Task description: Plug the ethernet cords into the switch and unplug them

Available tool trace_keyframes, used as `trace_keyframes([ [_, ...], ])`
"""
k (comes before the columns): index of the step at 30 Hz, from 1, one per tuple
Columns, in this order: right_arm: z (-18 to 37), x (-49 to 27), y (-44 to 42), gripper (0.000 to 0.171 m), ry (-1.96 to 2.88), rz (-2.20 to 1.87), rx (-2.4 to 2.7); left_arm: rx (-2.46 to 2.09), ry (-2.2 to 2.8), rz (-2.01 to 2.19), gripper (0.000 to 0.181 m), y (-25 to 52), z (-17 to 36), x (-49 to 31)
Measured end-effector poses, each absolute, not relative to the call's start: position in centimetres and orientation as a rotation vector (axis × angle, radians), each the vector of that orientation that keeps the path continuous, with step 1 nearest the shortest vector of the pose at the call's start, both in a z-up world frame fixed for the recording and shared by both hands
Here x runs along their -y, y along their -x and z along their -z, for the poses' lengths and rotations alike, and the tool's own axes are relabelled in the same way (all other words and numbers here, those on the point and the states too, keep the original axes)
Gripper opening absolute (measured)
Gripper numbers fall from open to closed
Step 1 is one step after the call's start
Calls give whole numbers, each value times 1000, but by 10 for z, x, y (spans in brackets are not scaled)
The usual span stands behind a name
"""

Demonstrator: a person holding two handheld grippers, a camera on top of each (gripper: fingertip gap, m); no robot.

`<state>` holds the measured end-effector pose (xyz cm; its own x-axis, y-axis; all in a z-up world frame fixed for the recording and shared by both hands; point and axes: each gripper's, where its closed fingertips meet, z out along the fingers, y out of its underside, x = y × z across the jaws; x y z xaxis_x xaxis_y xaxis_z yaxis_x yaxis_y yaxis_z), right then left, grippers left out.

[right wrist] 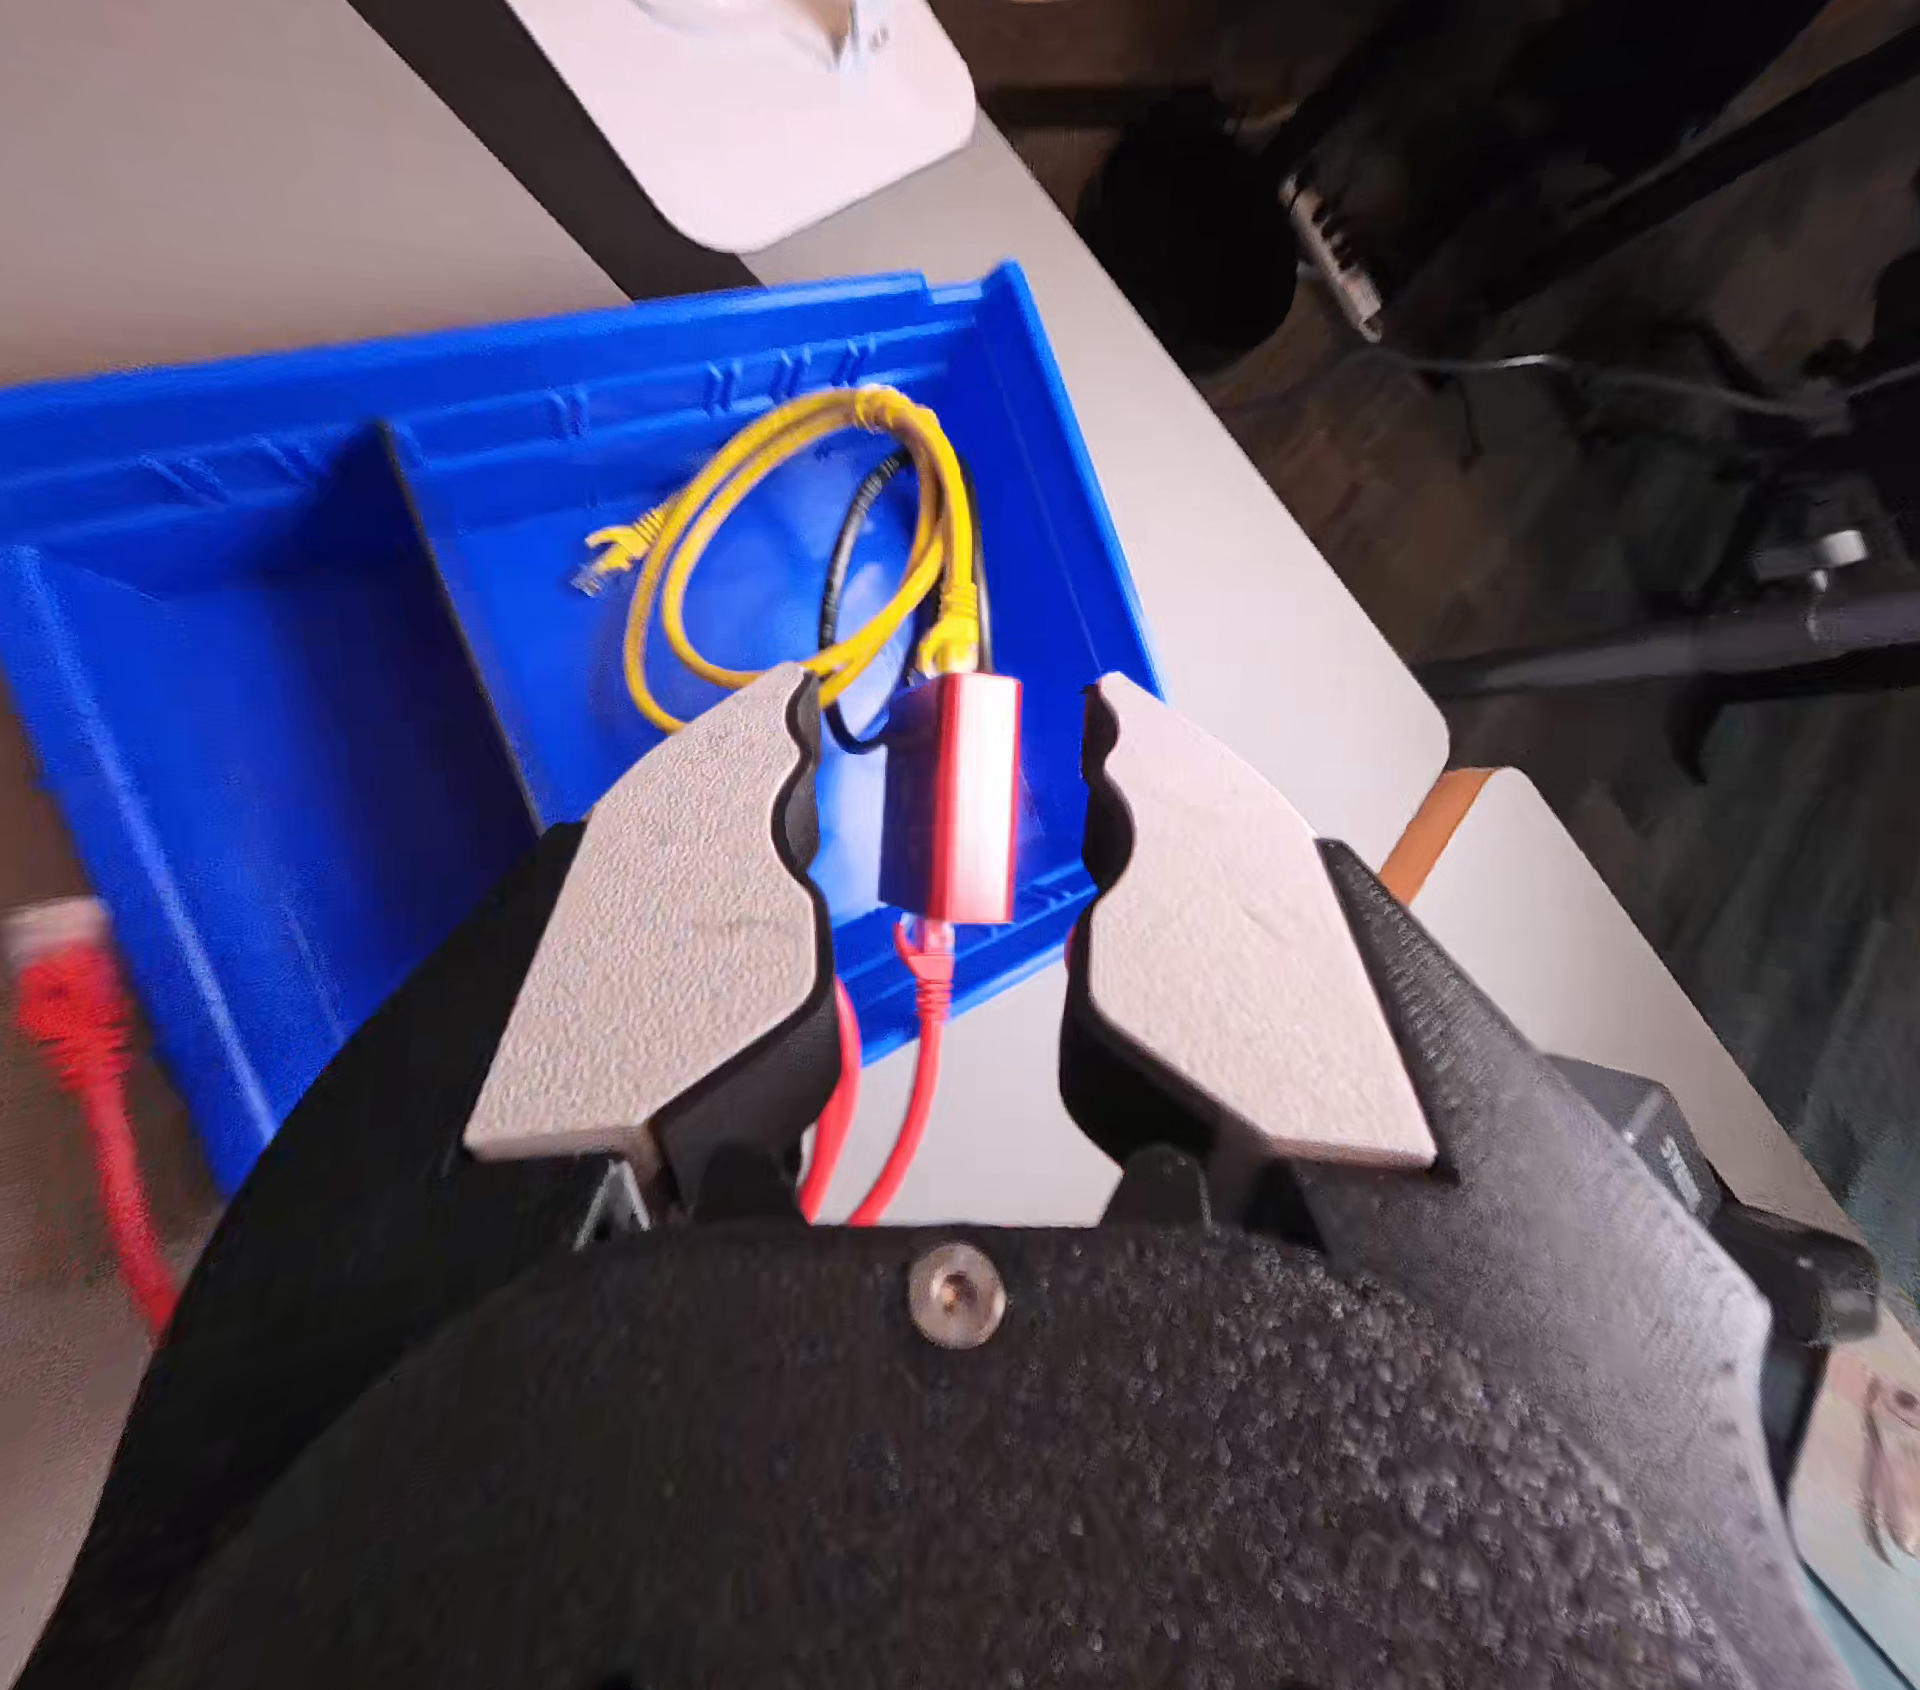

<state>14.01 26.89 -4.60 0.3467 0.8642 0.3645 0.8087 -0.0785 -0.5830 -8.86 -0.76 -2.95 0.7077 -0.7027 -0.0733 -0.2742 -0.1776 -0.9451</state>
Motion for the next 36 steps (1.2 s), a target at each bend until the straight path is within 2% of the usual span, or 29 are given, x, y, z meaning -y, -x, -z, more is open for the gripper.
trace_keyframes([
  [3,22,-216,-129,49,1780,-212,1429,-759,1783,415,28,99,28,9],
  [5,25,-163,-121,50,1730,-289,1488,-738,1808,387,29,108,26,12],
  [9,96,-46,-134,45,1759,-293,1854,-712,1919,326,34,132,39,24],
  [11,145,-21,-150,47,1835,-181,1930,-700,1996,299,36,146,56,36],
  [14,184,-54,-164,51,1797,176,1831,-684,2156,224,42,168,101,53],
  [22,215,-111,-145,63,1827,447,1870,-760,2481,-71,66,196,188,86],
  [23,218,-116,-143,62,1820,475,1890,-780,2510,-114,68,200,195,87],
  [25,222,-118,-137,51,1820,459,1957,-816,2560,-158,68,206,208,89],
  [28,229,-109,-133,29,1841,355,2049,-883,2622,-215,62,215,226,91],
  [29,229,-109,-133,28,1822,354,2055,-905,2608,-254,57,219,227,88],
  [31,229,-106,-138,28,1804,344,2071,-958,2549,-325,29,225,224,80],
  [36,228,-73,-151,28,1644,325,2153,-1057,2473,-285,27,210,224,77],
])
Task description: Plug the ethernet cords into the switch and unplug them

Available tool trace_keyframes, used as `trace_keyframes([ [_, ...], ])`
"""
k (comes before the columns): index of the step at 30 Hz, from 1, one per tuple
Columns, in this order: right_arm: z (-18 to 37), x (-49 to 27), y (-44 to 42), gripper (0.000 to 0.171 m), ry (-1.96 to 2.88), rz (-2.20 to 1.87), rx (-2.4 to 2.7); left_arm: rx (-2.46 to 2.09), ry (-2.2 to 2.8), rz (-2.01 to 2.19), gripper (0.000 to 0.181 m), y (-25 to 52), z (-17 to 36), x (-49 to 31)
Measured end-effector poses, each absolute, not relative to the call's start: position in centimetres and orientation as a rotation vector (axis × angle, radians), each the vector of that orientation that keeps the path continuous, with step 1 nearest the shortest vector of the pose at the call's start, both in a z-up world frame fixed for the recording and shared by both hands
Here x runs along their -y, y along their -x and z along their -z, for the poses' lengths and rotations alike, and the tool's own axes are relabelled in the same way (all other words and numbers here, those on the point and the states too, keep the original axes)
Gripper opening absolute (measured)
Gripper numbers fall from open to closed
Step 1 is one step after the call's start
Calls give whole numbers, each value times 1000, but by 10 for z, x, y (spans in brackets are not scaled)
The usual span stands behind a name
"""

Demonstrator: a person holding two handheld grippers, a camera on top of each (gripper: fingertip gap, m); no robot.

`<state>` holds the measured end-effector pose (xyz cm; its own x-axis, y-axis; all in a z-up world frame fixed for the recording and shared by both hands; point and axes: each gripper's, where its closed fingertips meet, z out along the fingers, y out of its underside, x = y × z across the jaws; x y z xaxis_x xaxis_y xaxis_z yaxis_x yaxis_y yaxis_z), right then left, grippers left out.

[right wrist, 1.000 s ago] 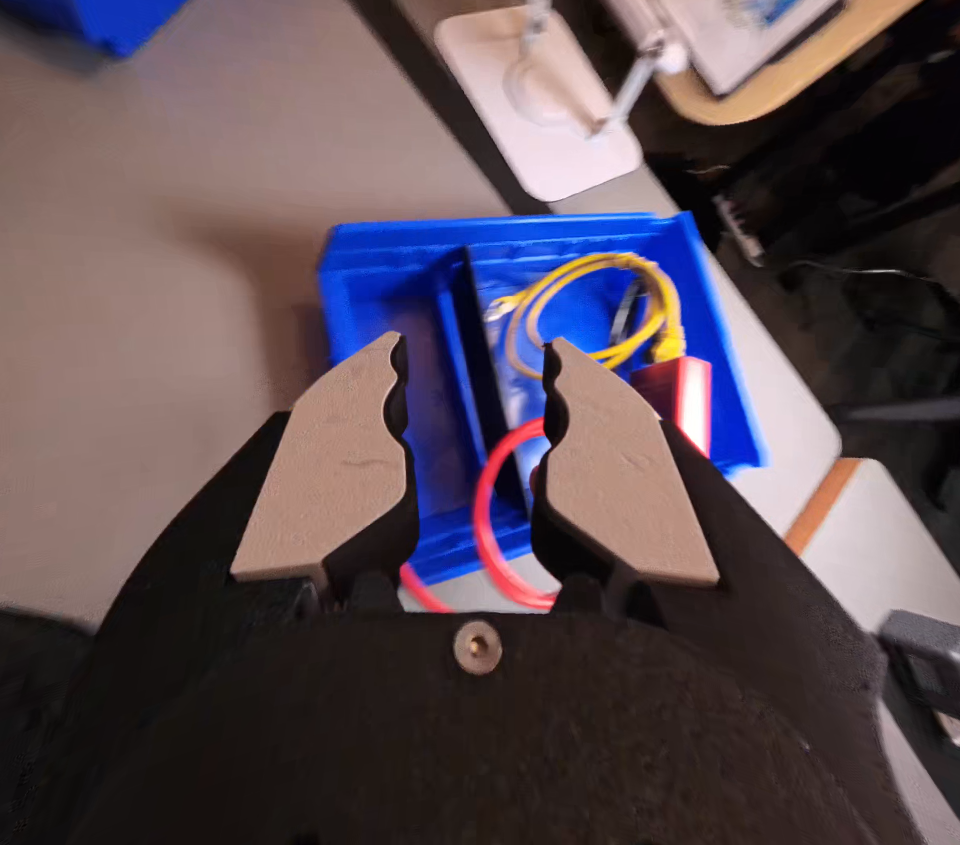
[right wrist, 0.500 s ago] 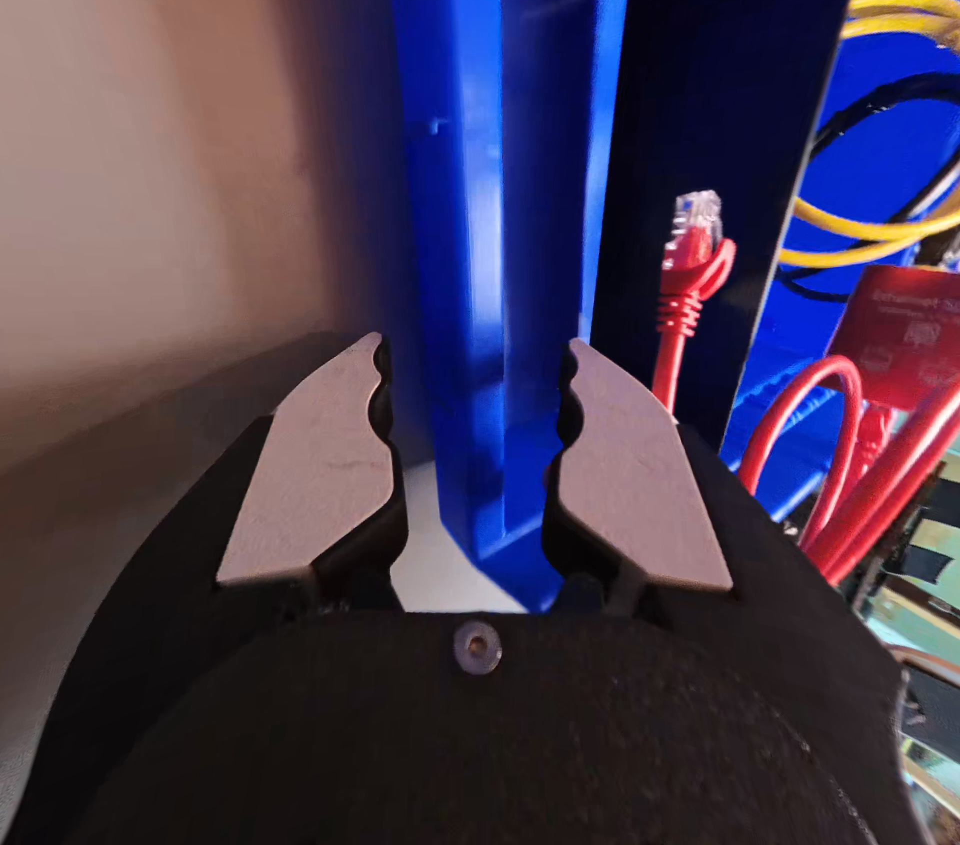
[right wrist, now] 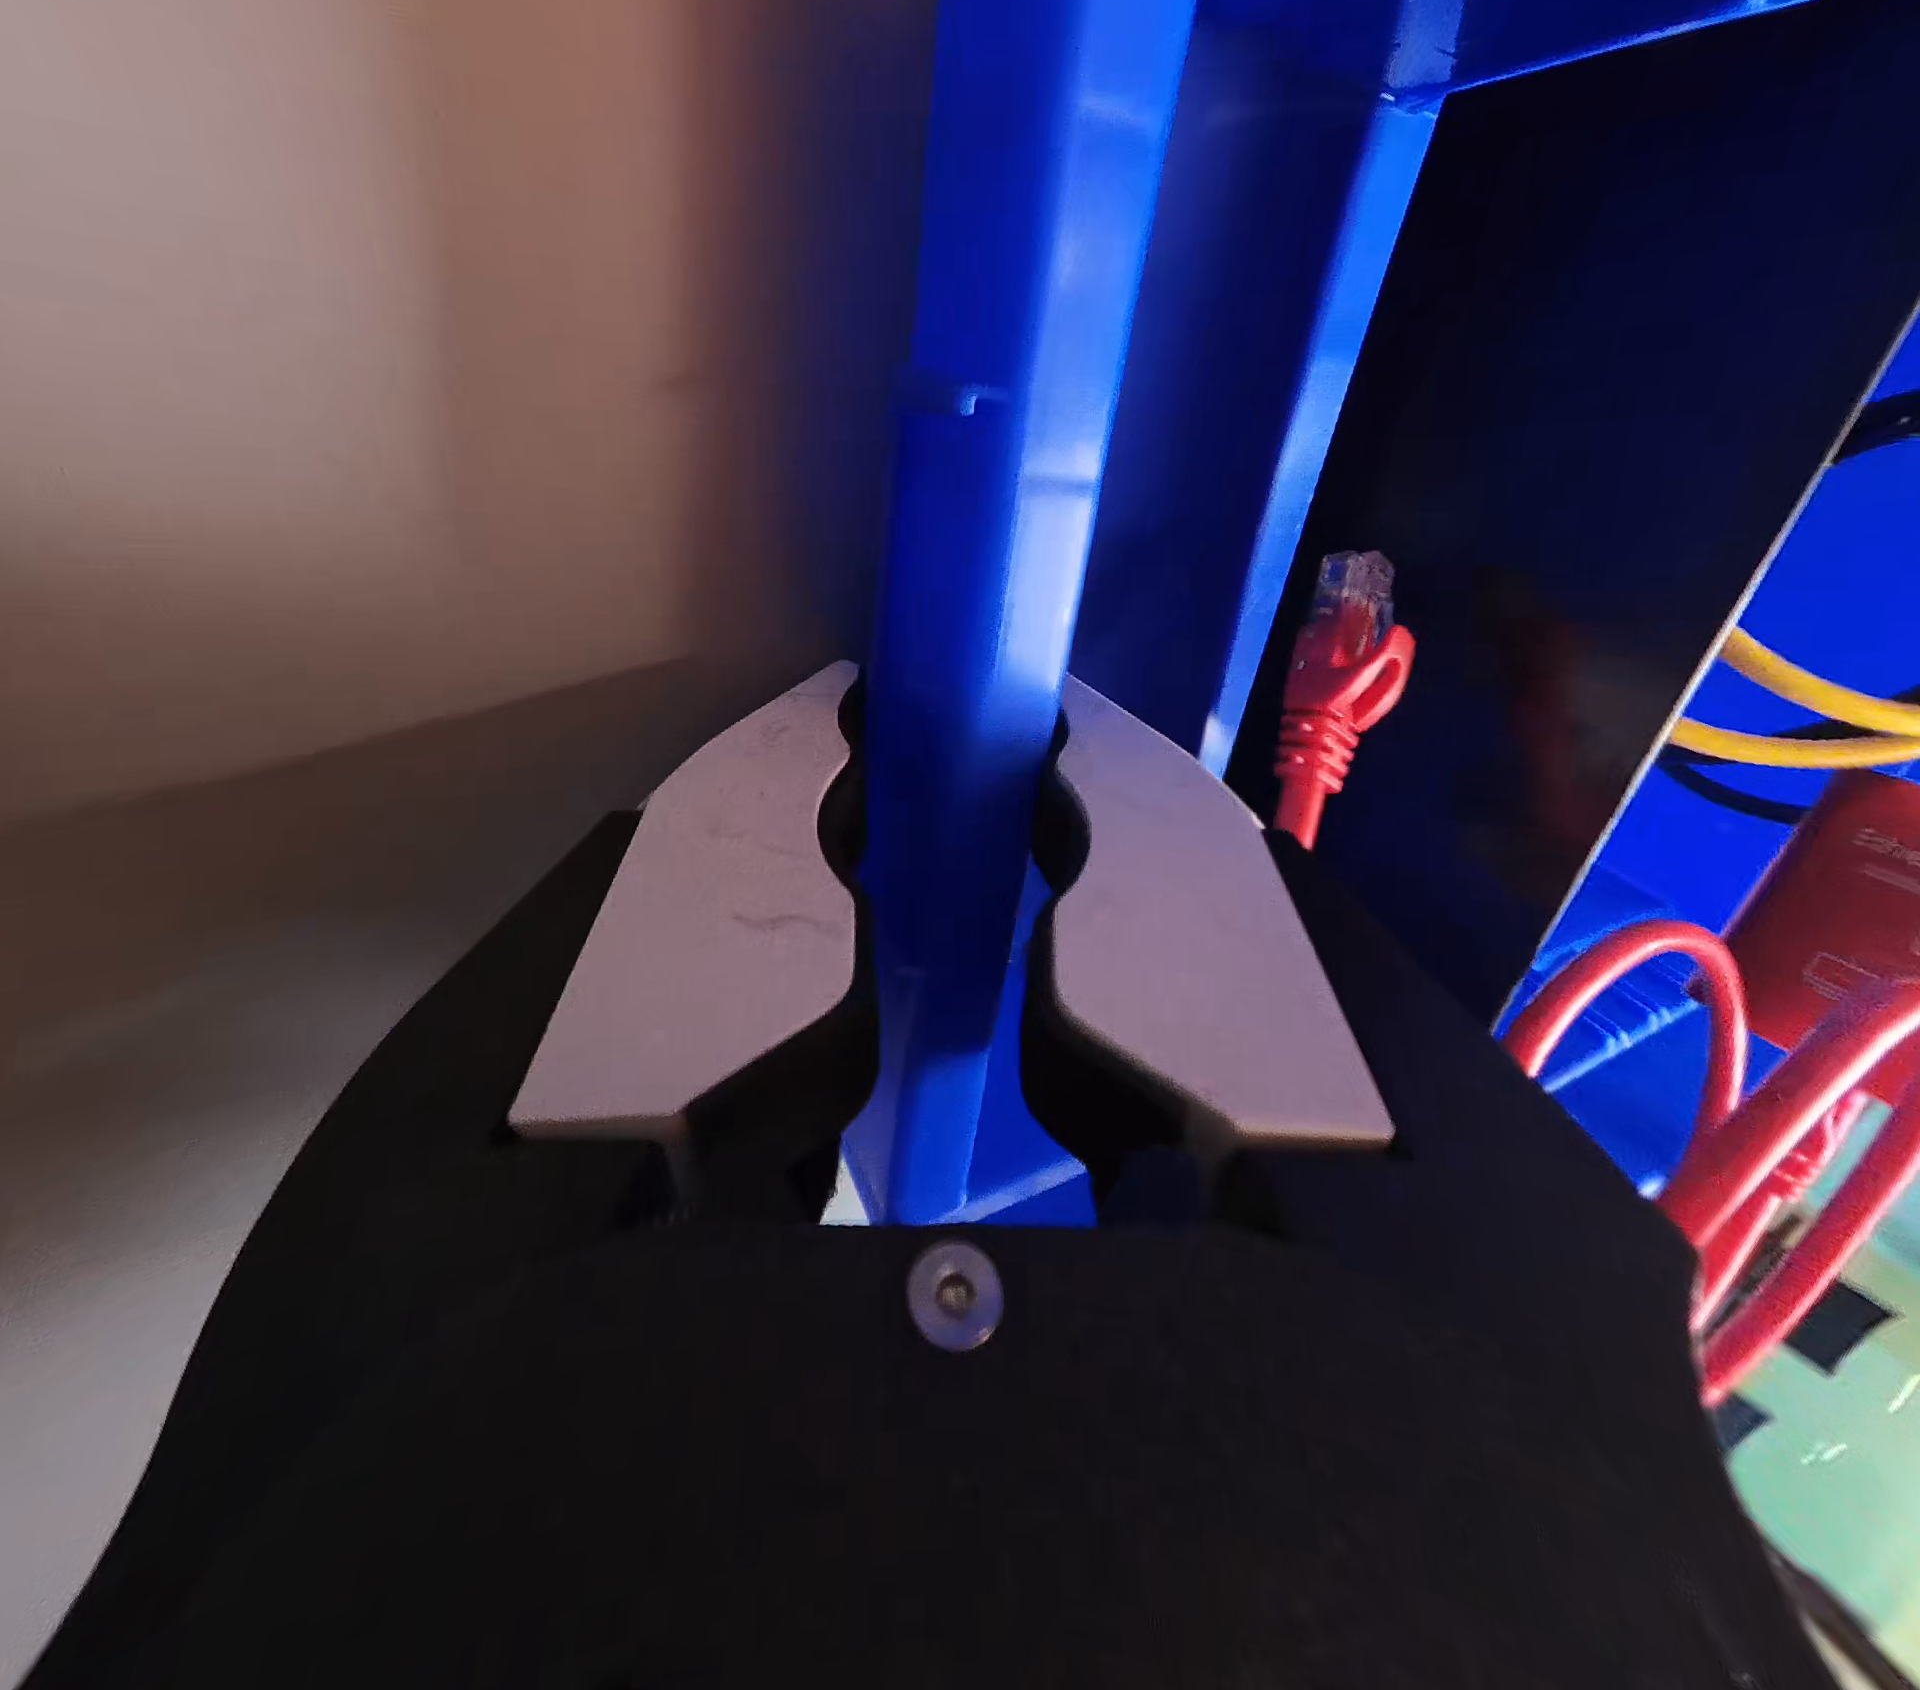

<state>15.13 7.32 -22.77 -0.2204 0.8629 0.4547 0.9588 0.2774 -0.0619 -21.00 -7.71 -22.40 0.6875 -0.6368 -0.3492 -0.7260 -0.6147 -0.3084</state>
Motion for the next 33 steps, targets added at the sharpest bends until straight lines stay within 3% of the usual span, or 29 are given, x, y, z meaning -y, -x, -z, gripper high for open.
trace_keyframes([
  [10,218,36,-140,32,1277,242,2216,-1513,2098,-225,29,91,221,54],
  [16,130,103,-146,38,1519,-433,1746,-1239,1967,-69,41,66,176,32],
  [19,113,71,-201,35,1670,-421,1367,-1018,1923,248,44,41,148,54],
  [22,141,46,-250,37,1865,-440,1097,-860,1961,511,53,8,151,76],
  [26,172,34,-228,51,1933,-562,1012,-679,1984,641,60,-39,166,74],
  [29,169,6,-209,46,1937,-546,911,-542,1975,577,66,-57,172,54],
  [33,167,-24,-204,27,1916,-448,788,-380,1979,427,61,-54,177,28],
])
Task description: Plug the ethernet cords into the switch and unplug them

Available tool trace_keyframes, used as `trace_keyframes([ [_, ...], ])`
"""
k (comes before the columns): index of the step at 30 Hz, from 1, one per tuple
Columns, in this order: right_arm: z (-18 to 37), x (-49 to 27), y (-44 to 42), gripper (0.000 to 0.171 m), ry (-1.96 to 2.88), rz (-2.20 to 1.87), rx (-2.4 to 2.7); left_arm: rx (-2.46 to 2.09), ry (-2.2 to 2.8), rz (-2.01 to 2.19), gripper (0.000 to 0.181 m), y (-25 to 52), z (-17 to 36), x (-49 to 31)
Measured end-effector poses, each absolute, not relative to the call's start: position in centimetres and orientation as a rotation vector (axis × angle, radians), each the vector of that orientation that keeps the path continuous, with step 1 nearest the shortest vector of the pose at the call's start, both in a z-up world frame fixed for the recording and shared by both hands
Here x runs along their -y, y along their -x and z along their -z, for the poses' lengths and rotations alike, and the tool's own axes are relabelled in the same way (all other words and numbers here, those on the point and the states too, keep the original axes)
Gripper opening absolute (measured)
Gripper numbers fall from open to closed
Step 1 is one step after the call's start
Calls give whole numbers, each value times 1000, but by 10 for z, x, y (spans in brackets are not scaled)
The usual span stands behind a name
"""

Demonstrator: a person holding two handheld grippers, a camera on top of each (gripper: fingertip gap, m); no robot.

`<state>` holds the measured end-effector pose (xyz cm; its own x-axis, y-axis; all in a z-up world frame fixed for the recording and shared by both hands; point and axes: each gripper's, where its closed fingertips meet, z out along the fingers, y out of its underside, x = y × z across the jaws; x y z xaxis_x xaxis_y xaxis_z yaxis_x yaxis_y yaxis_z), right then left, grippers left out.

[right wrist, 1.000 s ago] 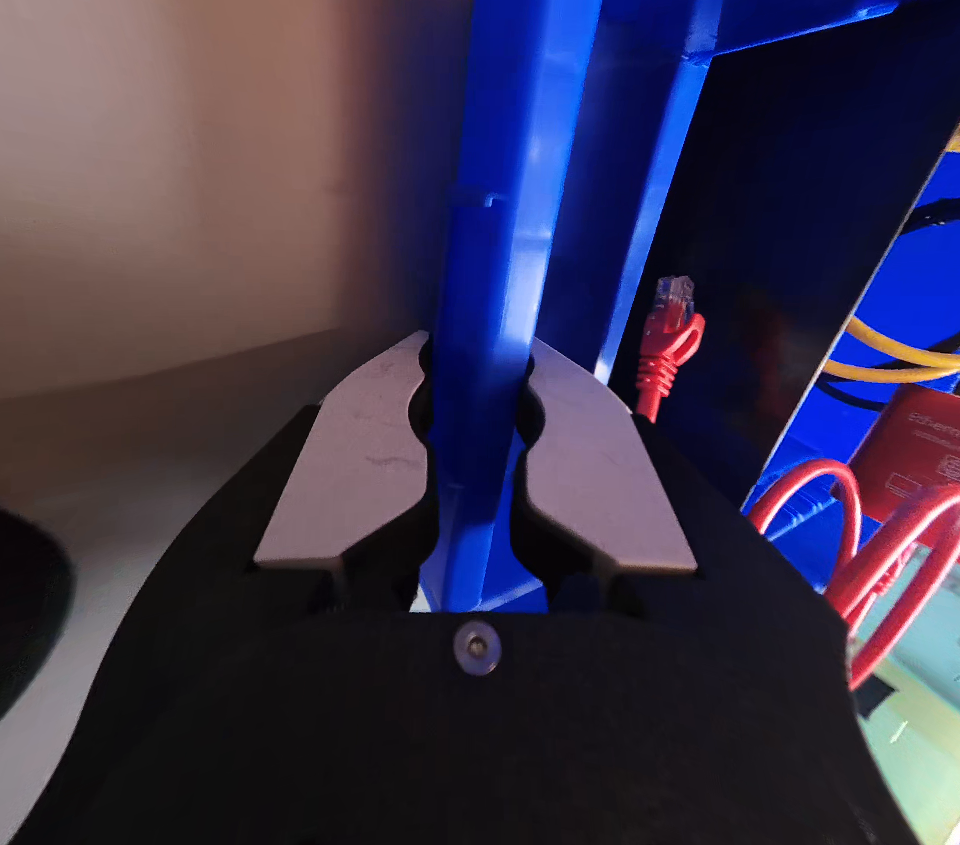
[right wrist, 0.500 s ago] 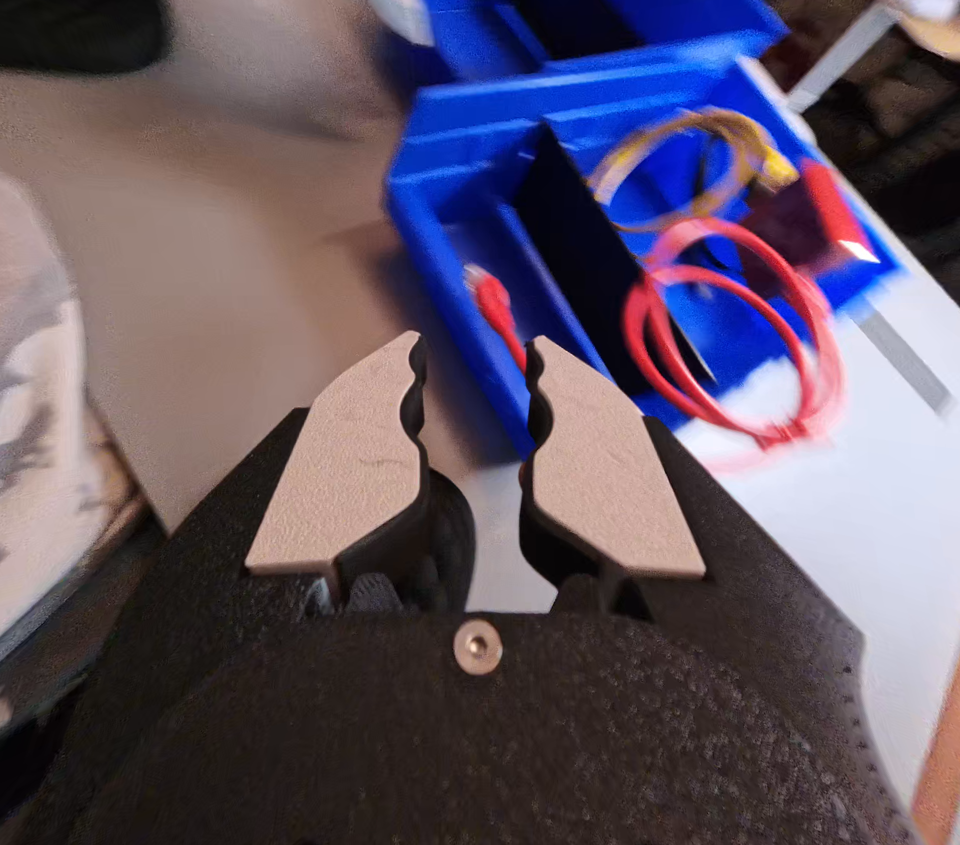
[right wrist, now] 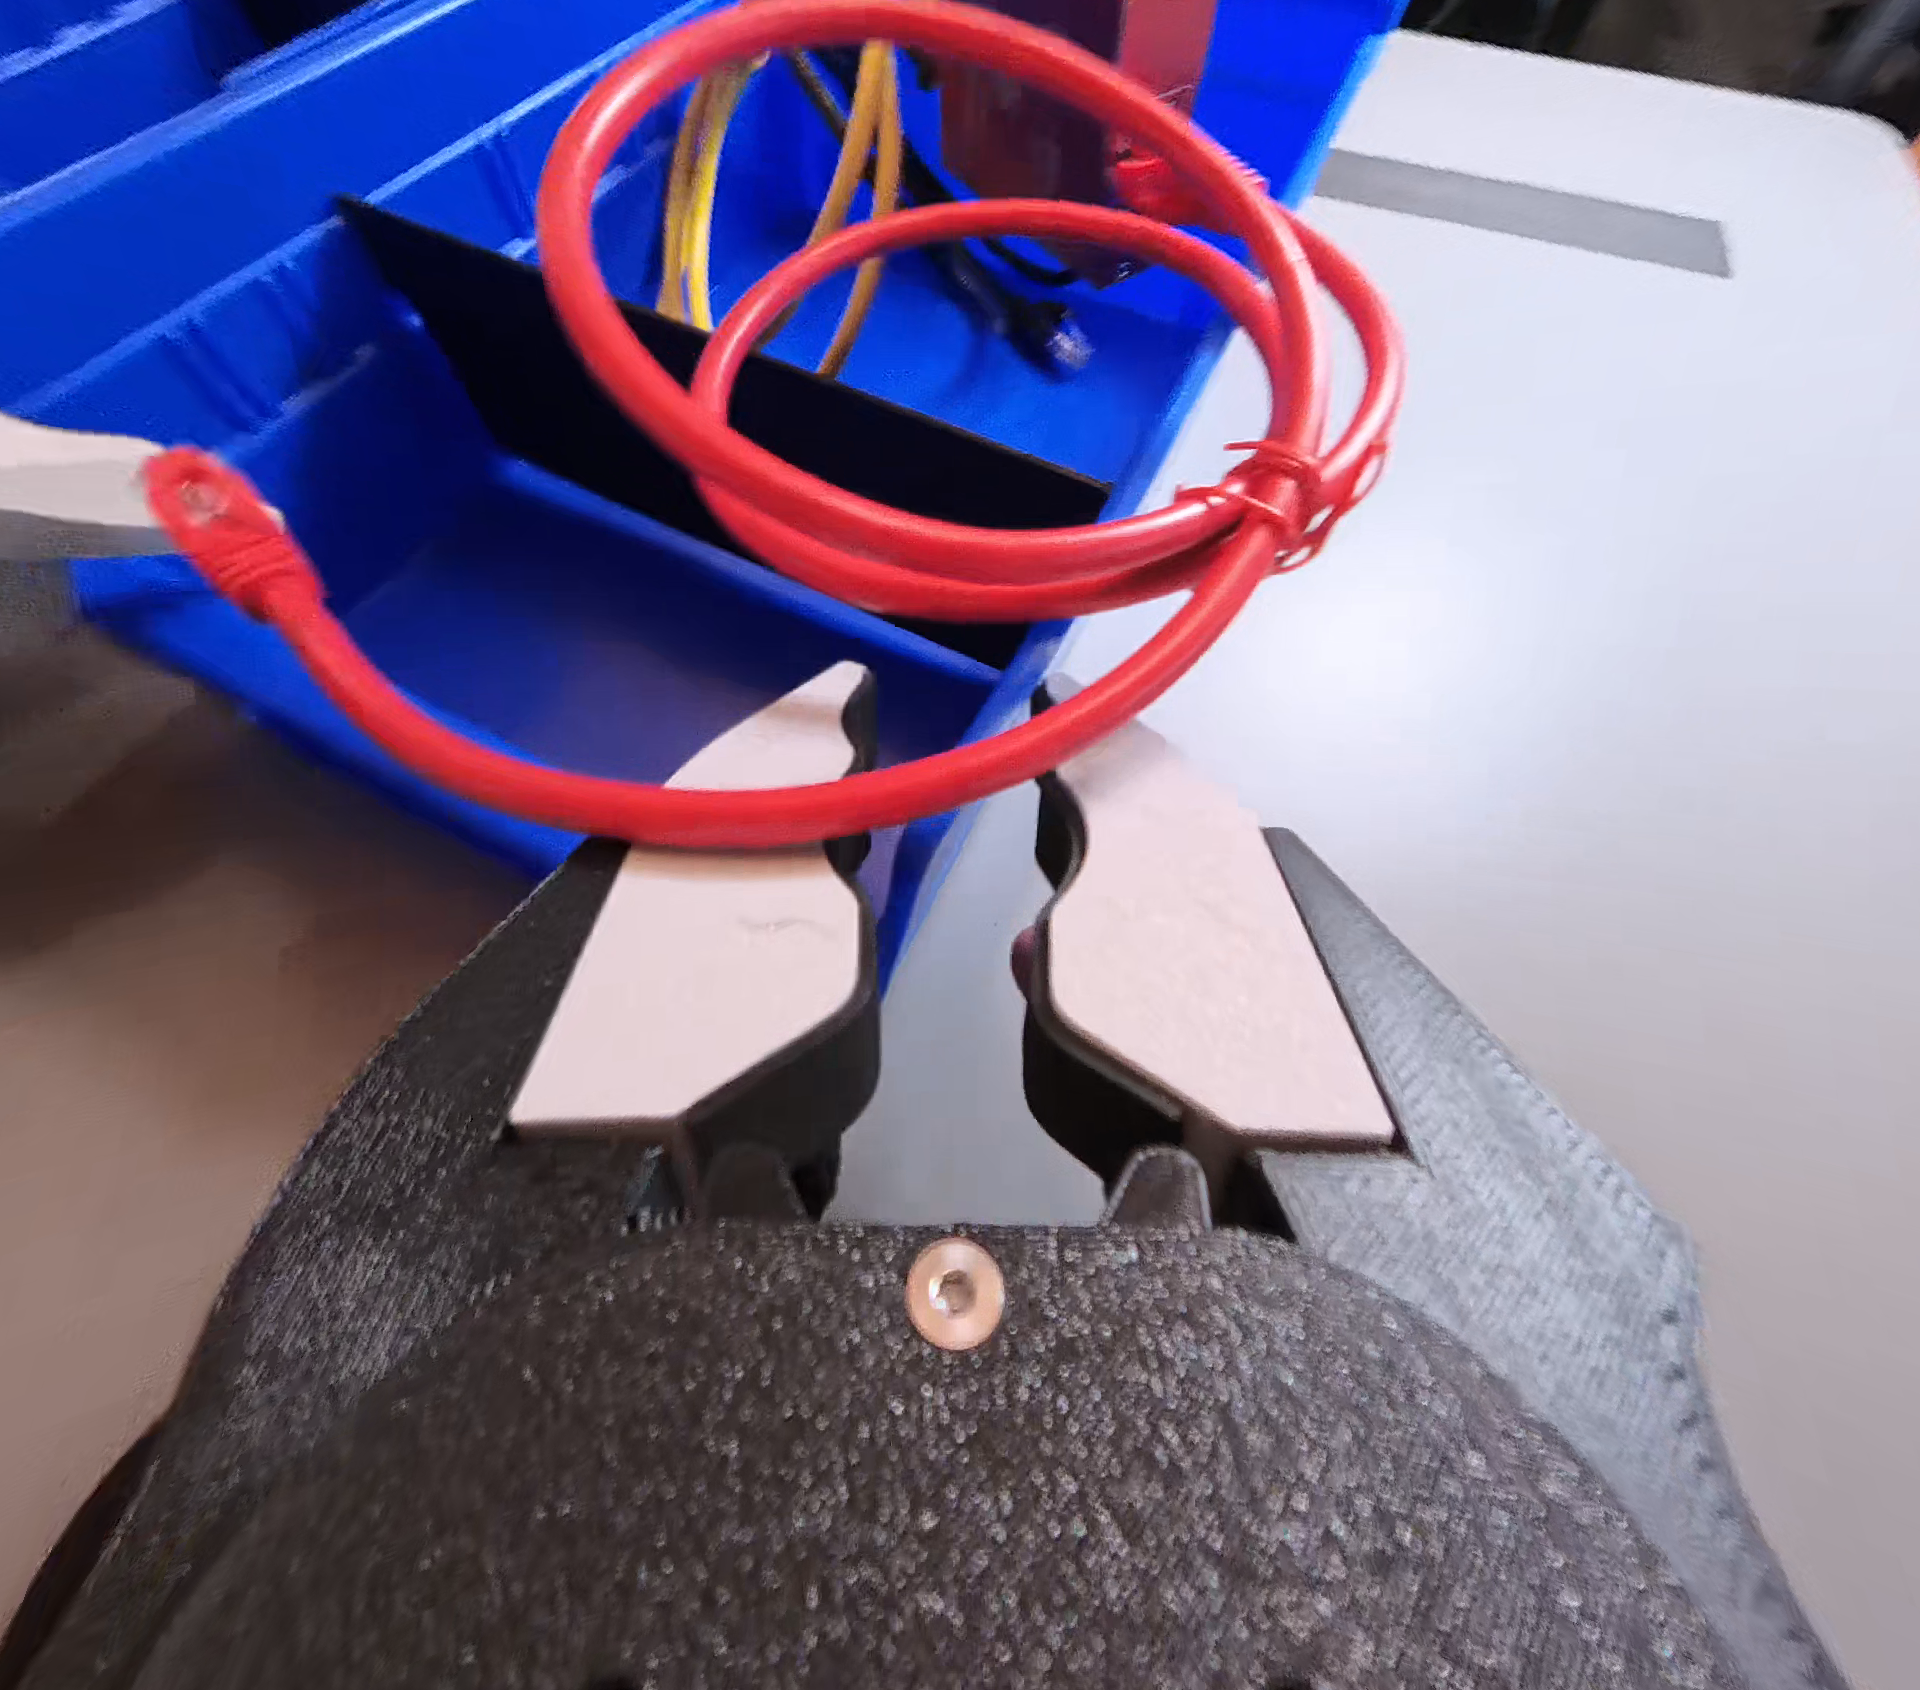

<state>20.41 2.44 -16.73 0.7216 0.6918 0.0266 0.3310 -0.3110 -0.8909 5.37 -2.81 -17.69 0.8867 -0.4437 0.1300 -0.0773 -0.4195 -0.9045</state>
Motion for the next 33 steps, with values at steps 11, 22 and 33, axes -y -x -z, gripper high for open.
trace_keyframes([
  [11,132,-21,-237,16,1748,-286,627,-267,1858,348,26,-65,145,3],
  [22,-27,16,-88,20,1413,-455,839,-103,1623,98,23,73,-12,70],
  [33,22,104,185,21,1470,-818,1182,353,1790,-175,19,312,22,219],
])
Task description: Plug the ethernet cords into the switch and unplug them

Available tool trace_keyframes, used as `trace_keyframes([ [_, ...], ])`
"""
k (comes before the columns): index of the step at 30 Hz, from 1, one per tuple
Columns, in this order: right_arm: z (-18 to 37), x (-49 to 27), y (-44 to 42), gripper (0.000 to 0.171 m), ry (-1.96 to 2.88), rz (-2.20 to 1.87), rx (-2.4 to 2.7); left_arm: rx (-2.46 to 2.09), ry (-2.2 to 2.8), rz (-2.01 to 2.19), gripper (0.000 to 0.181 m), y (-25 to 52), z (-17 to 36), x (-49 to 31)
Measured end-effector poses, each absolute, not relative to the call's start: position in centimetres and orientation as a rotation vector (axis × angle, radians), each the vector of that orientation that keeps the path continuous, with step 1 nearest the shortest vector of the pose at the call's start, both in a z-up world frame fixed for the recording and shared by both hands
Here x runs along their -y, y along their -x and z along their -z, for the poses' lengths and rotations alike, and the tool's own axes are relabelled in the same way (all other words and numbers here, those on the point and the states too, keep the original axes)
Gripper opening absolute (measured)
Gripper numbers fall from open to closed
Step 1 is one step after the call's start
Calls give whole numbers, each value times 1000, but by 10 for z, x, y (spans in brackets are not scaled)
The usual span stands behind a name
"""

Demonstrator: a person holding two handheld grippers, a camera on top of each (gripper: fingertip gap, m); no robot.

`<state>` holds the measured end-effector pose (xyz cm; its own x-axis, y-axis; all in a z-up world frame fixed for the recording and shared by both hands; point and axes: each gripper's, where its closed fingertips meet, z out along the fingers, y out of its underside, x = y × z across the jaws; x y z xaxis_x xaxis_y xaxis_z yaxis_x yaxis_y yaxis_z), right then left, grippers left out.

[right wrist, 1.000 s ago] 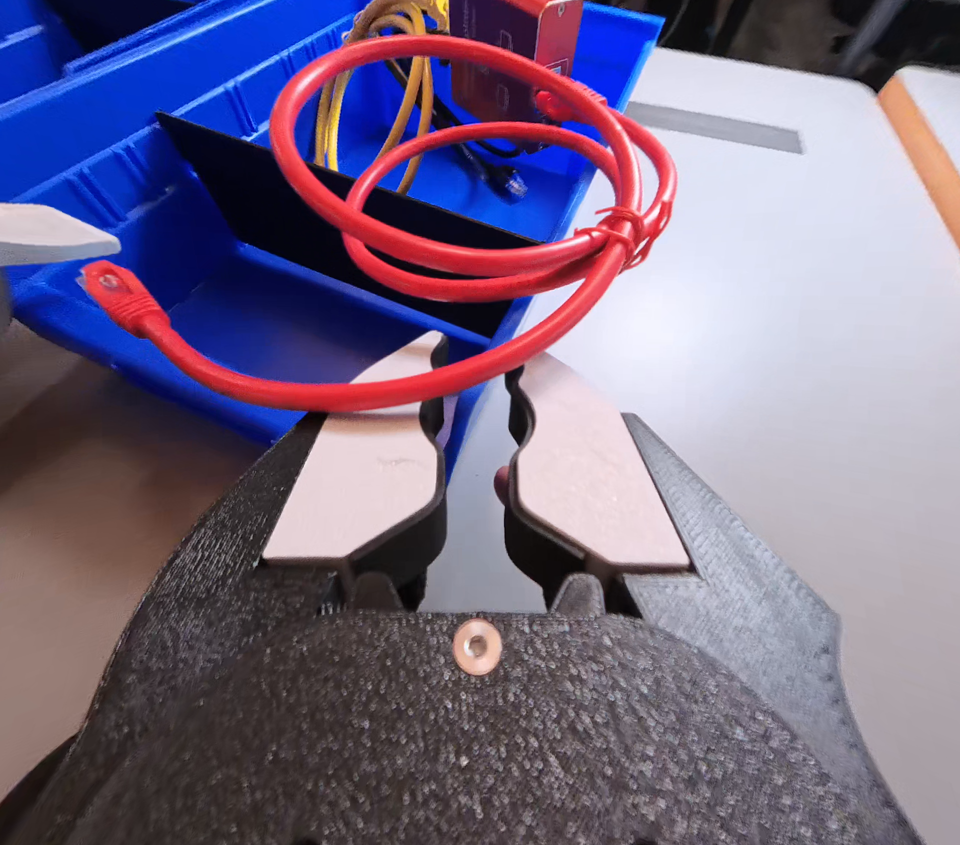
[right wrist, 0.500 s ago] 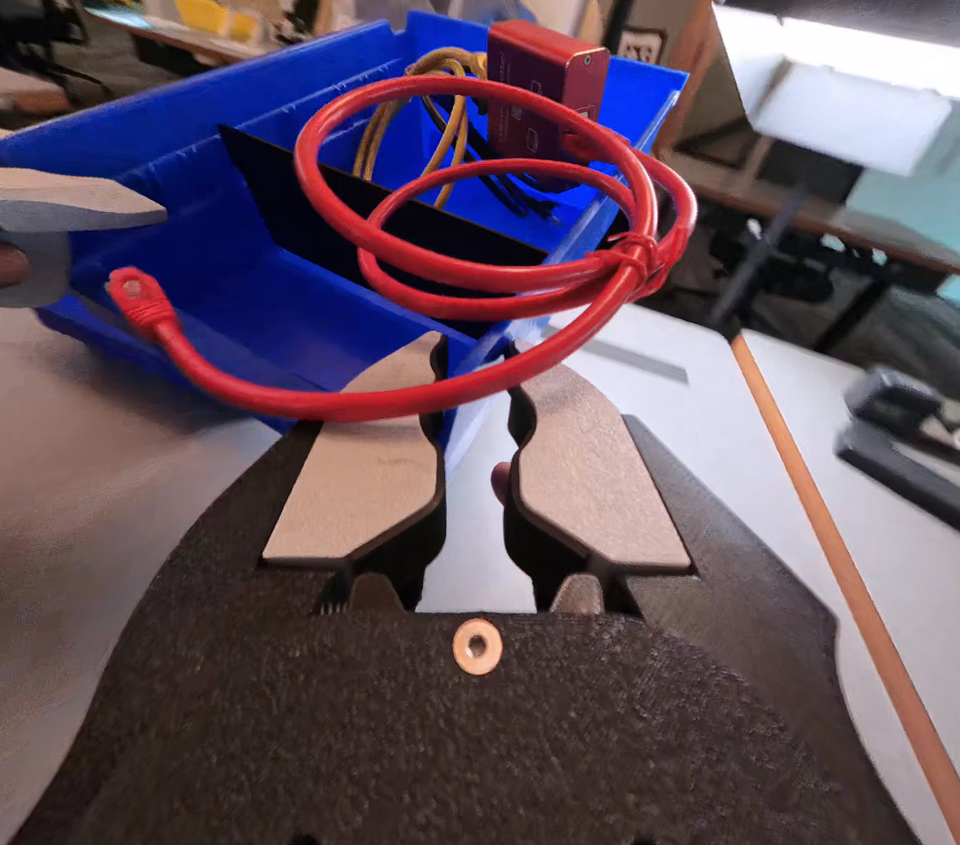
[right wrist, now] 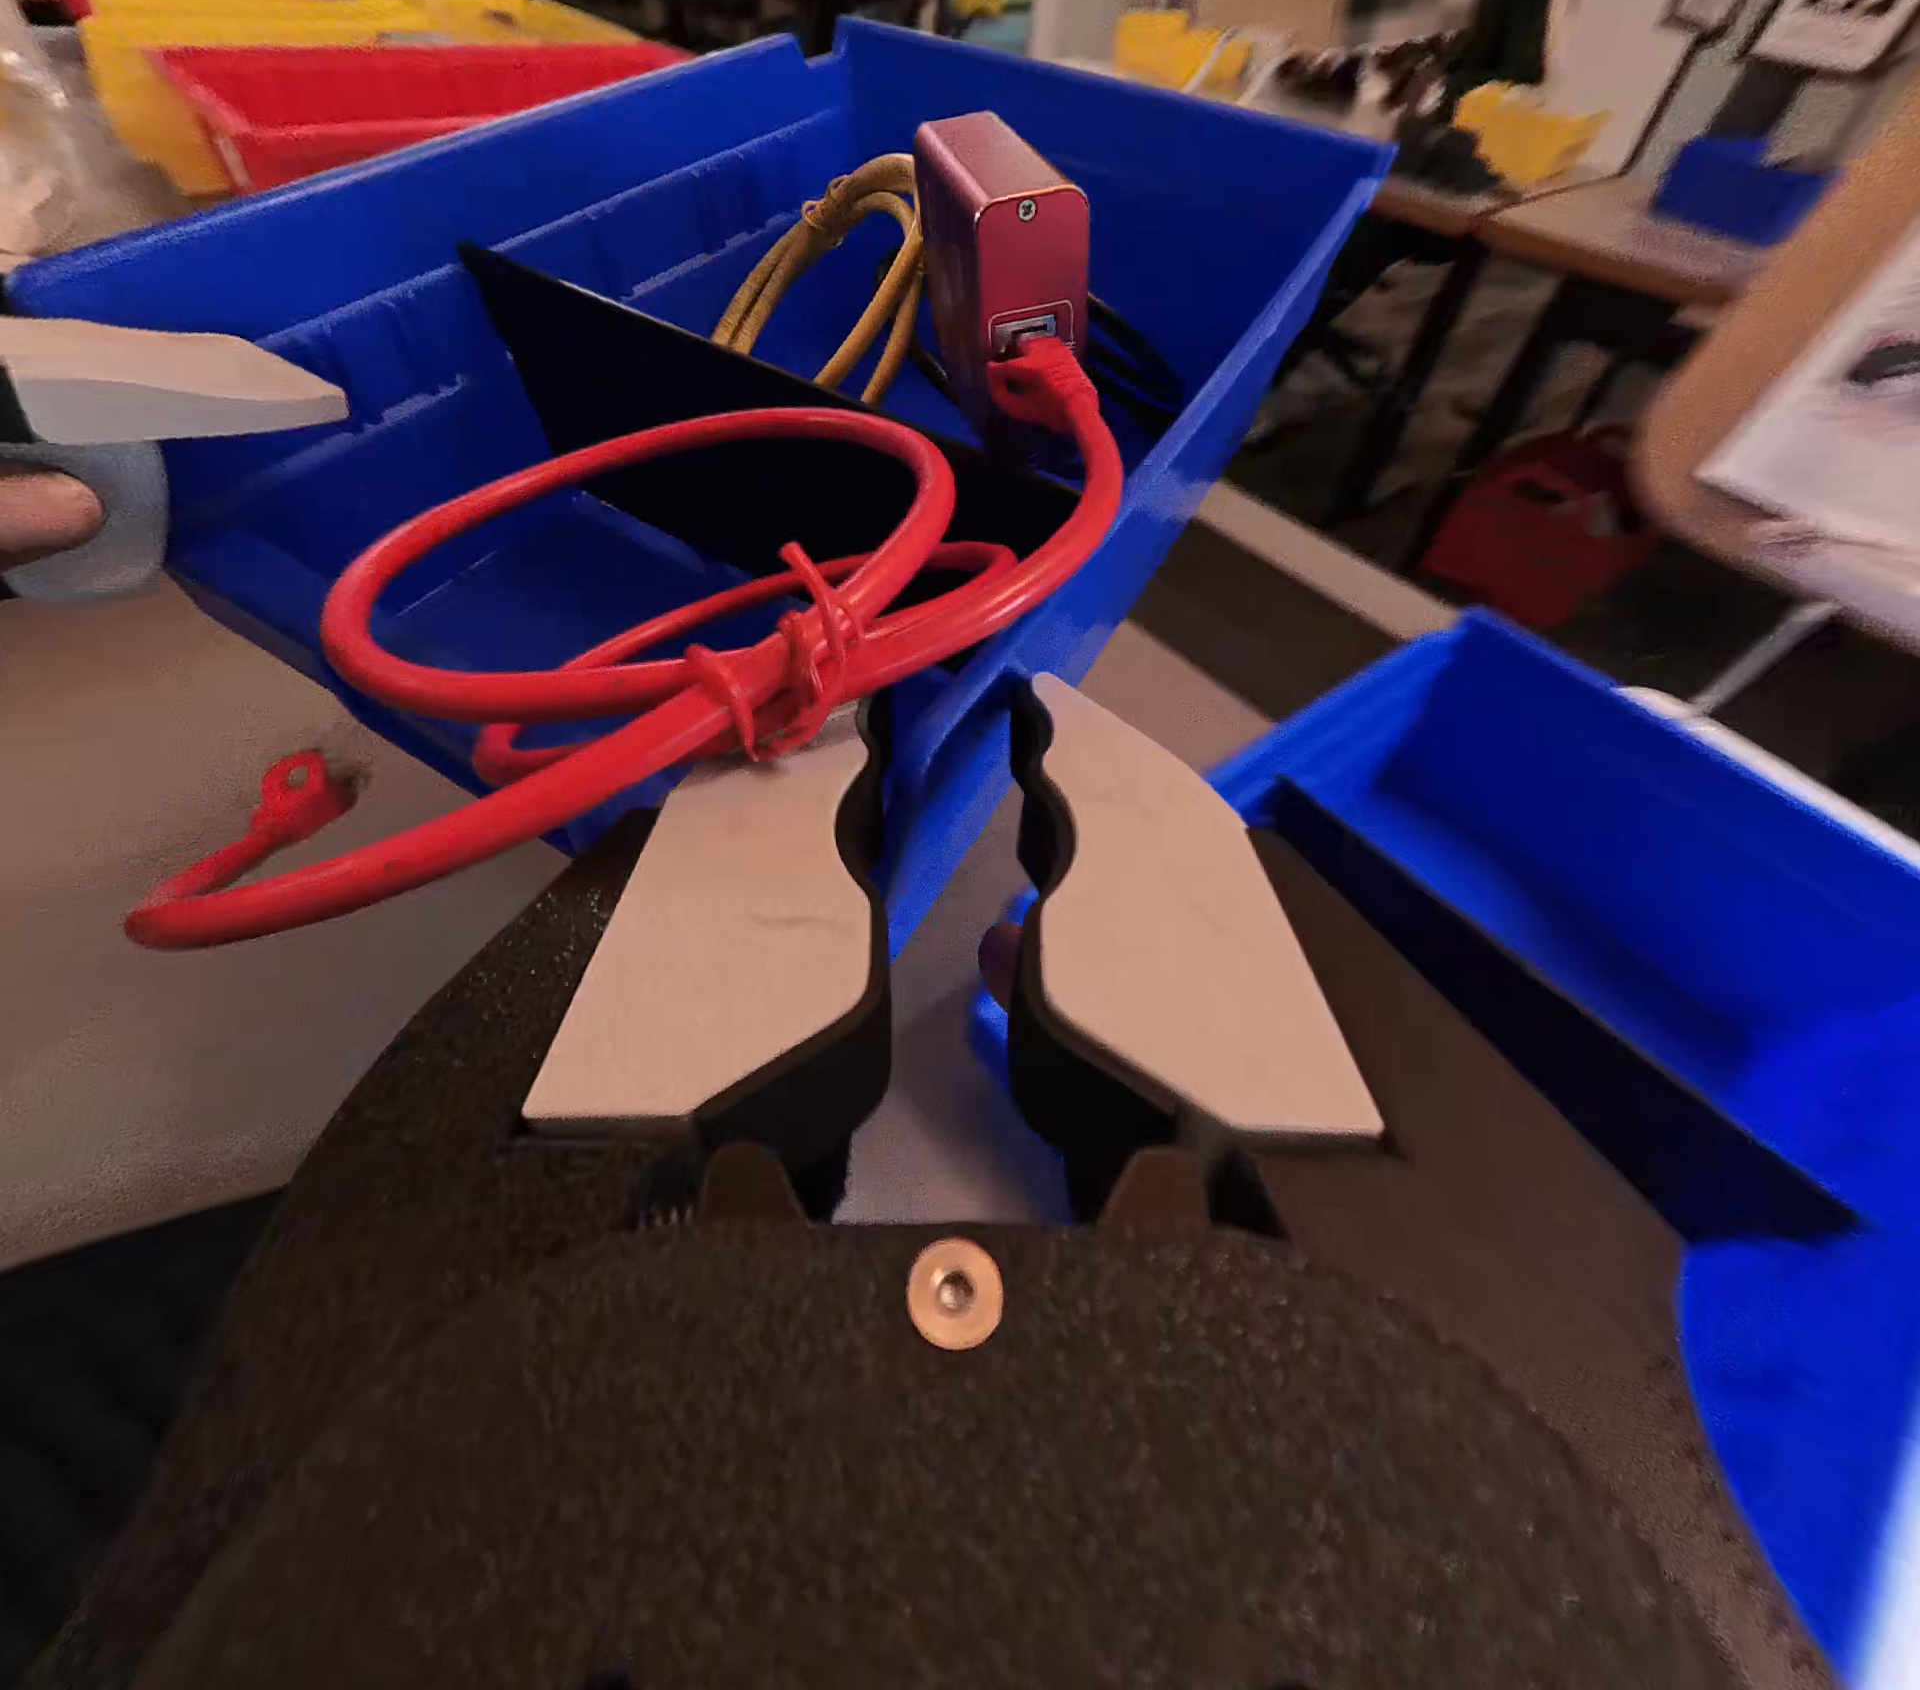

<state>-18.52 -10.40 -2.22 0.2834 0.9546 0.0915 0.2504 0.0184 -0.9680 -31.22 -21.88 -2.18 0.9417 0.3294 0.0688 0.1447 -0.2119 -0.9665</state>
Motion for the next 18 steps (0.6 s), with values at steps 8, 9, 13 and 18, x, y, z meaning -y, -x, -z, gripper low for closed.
trace_keyframes([
  [8,124,121,256,21,1642,-825,1336,508,1919,-155,18,378,111,244],
  [9,133,119,257,22,1653,-812,1345,518,1928,-146,18,380,122,241],
  [13,156,114,249,22,1658,-727,1477,545,1855,-150,17,384,142,227],
  [18,144,117,185,43,1635,-797,1701,391,1932,-138,31,372,144,222],
])
